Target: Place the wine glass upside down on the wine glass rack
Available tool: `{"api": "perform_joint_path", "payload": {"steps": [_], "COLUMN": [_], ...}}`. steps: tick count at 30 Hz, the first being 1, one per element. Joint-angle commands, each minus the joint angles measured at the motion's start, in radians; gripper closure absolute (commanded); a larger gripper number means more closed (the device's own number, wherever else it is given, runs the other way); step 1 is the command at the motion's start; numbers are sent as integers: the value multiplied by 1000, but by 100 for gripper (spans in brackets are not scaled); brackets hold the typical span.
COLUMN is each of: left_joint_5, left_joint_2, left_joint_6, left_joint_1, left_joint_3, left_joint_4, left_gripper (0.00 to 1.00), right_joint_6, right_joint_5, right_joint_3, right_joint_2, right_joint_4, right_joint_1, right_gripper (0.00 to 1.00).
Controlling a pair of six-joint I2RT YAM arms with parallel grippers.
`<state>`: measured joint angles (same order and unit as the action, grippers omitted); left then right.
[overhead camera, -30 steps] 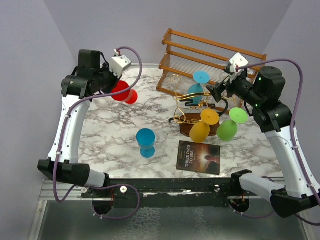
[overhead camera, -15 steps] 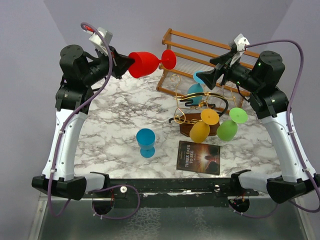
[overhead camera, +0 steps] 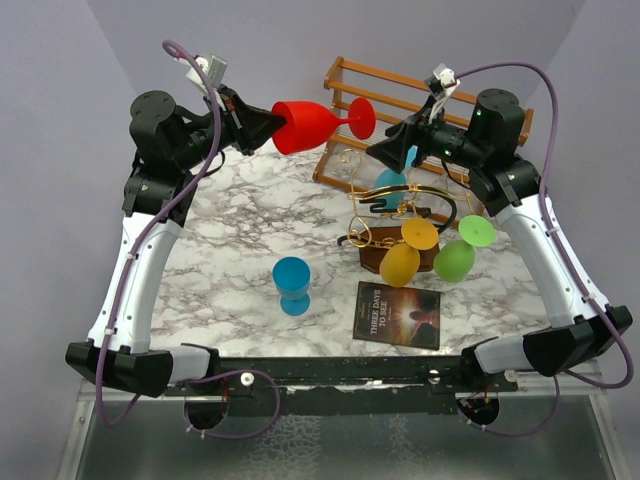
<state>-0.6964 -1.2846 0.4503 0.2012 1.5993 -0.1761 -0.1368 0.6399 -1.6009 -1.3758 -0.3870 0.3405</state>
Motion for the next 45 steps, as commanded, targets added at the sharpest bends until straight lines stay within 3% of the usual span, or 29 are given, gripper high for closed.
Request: {"api": "perform_joint_path", "payload": {"steps": [1, 6, 21, 31, 39, 45], "left_joint_5": [-38, -31, -19, 20, 198, 365], "left_joint_2": [-4, -7, -4, 39, 80, 94], "left_joint_6": [34, 21, -3, -160, -364, -376], "left_joint_1": [13, 21, 32, 31, 29, 7], "left_joint_3": [-20, -25, -36, -36, 5, 13], "left_joint_4": [67, 62, 51, -62, -232, -275], "left_gripper": [100, 100, 97, 64, 39, 25], "right_joint_6": [-36, -54, -71, 55, 259, 426], "right_joint_5": [7, -22, -163, -301, -302, -406], "right_joint_3": [-44, -54, -106, -91, -80, -52], "right_joint_2": [-21, -37, -84, -65, -39, -11], "right_joint_4": [73, 96, 44, 33, 20, 2], "right_joint_1": [36, 42, 47, 47, 50, 147], "right_gripper": [35, 48, 99, 99, 99, 99]}}
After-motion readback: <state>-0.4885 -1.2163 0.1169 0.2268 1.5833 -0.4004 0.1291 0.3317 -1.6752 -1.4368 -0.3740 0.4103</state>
